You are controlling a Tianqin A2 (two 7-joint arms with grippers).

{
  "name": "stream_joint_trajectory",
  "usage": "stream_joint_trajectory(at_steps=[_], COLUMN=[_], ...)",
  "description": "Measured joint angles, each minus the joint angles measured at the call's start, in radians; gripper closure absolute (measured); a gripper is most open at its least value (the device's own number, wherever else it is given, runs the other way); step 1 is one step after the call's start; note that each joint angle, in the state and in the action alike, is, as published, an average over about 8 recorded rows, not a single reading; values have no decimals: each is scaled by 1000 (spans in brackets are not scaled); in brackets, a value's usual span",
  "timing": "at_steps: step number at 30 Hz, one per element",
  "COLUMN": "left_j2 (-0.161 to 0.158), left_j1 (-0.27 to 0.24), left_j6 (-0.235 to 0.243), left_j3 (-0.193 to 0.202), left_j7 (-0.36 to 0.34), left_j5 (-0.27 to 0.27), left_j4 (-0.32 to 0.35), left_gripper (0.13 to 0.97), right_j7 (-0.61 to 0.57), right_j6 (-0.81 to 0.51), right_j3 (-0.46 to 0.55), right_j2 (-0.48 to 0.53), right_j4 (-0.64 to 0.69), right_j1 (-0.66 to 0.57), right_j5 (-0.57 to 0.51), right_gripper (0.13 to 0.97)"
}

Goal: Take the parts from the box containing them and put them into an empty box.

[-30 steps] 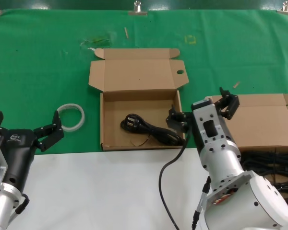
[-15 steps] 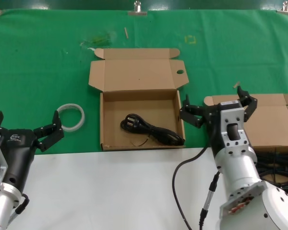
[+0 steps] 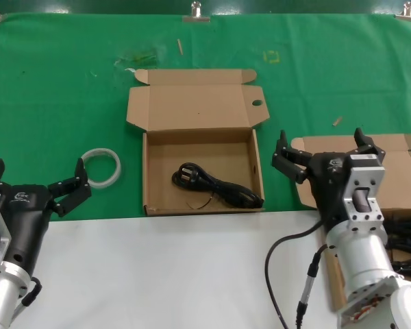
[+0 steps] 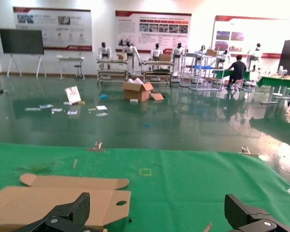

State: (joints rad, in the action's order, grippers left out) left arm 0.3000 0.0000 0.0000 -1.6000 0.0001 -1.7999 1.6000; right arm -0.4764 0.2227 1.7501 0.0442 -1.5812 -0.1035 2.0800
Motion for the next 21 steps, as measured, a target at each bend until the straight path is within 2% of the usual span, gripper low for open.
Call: stream_joint_trajectory(at_steps=[16, 21], left_j2=[0, 0], left_j1=[0, 0], left_j6=[0, 0], left_j3=[0, 0], left_j7=[0, 0], left_j5=[0, 0], left_j4=[0, 0], left_gripper=[132, 132], right_j7=[345, 411], right_j6=[-161, -192], right_j3=[-109, -129], right_j2=[0, 0], right_j4=[-14, -16], right_j1=[75, 89], right_j5=[-202, -241], right_gripper=[129, 129])
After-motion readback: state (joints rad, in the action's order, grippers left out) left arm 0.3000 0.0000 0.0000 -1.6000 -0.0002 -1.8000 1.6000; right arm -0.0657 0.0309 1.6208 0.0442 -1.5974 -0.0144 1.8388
